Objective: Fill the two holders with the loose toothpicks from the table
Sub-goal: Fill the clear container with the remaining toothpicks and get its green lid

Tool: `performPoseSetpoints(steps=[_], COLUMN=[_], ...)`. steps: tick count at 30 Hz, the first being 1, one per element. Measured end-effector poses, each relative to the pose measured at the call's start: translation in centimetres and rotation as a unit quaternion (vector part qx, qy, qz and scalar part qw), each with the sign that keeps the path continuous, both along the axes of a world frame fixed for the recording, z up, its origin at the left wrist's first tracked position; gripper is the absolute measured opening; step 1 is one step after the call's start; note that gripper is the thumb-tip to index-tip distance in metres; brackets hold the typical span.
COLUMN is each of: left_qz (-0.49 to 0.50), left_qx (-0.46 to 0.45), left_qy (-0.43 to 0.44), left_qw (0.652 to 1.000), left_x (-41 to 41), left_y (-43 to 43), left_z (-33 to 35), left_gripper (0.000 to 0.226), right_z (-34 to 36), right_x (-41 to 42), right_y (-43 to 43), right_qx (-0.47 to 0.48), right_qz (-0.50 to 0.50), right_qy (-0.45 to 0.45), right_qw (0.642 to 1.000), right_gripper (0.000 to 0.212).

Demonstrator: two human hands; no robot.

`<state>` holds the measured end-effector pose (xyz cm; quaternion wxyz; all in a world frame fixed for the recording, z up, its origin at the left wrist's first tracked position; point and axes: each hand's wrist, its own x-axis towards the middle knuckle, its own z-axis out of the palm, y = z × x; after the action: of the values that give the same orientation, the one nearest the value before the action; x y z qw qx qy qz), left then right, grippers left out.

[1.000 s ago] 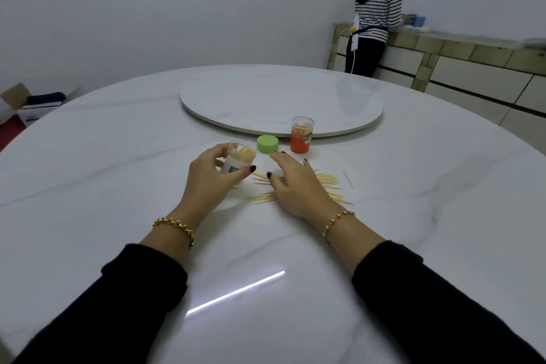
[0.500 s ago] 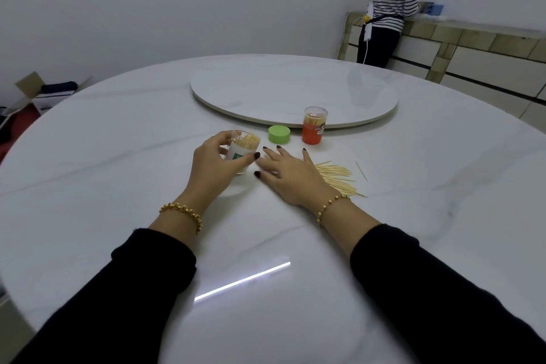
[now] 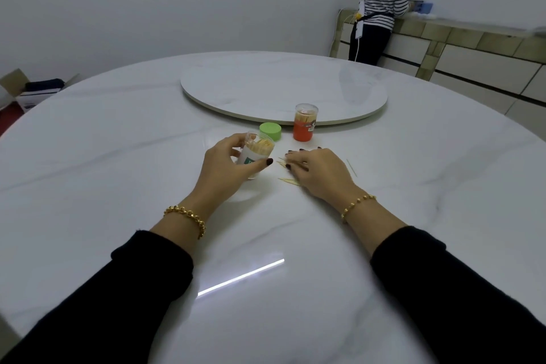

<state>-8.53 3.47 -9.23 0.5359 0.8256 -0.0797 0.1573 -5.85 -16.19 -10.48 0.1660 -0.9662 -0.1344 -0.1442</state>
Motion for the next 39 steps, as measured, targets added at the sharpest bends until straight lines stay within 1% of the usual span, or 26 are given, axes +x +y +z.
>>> performPoseSetpoints(steps=[4, 8, 10, 12, 14, 16, 18, 20, 22, 25, 27, 30, 34, 39], left_qz=[-0.021, -0.031, -0.035, -0.034, -0.032, -0.031, -0.03, -0.032, -0.033, -0.036, -0.037, -0.038, -0.041, -0.037], left_qx=[0.017, 0.018, 0.022, 0.026, 0.024, 0.02, 0.019, 0.027, 0.04, 0.055, 0.061, 0.062, 0.065, 0.061], left_qy=[0.001, 0.005, 0.003, -0.001, -0.003, -0.006, -0.008, -0.012, -0.021, -0.029, -0.029, -0.031, -0.035, -0.036], left_qw=[1.0, 0.999, 0.999, 0.999, 0.999, 0.999, 0.999, 0.999, 0.998, 0.997, 0.997, 0.997, 0.996, 0.997], left_x=[-0.4, -0.6, -0.6, -0.7, -0.7, -0.8, -0.9, -1.1, -1.4, -1.6, -1.6, -1.5, -1.5, -1.3], left_y=[-1.4, -2.5, -3.0, -3.4, -3.8, -4.1, -4.3, -4.6, -4.7, -4.6, -4.6, -4.5, -4.4, -4.1], left_z=[-0.1, -0.4, -0.4, -0.3, -0.3, -0.4, -0.4, -0.4, -0.3, -0.3, -0.3, -0.3, -0.3, -0.3], left_gripper=[0.049, 0.048, 0.048, 0.048, 0.048, 0.047, 0.049, 0.049, 0.046, 0.047, 0.048, 0.049, 0.051, 0.052], right_z=[0.1, 0.5, 0.5, 0.2, -0.1, -0.3, -0.5, -0.5, -0.5, -0.3, -0.1, -0.1, -0.2, -0.3], right_x=[-0.6, -1.6, -2.1, -2.3, -2.3, -2.2, -2.0, -2.2, -2.3, -2.2, -1.8, -1.1, -0.2, -0.4], right_y=[-2.8, -5.2, -5.8, -5.6, -5.2, -4.5, -3.8, -3.5, -3.4, -3.6, -3.6, -3.3, -3.0, -3.1], right_qx=[0.085, 0.112, 0.104, 0.099, 0.095, 0.093, 0.084, 0.084, 0.109, 0.154, 0.162, 0.124, 0.077, 0.127], right_qz=[-0.046, -0.103, -0.128, -0.135, -0.13, -0.105, -0.078, -0.057, -0.041, -0.029, -0.033, -0.045, -0.051, -0.029], right_qy=[0.02, 0.07, 0.094, 0.108, 0.112, 0.111, 0.117, 0.125, 0.127, 0.102, 0.092, 0.097, 0.093, 0.045], right_qw=[0.995, 0.986, 0.982, 0.98, 0.981, 0.984, 0.987, 0.987, 0.985, 0.982, 0.982, 0.987, 0.991, 0.99], right_gripper=[0.037, 0.047, 0.045, 0.035, 0.026, 0.025, 0.031, 0.046, 0.052, 0.048, 0.047, 0.047, 0.039, 0.029])
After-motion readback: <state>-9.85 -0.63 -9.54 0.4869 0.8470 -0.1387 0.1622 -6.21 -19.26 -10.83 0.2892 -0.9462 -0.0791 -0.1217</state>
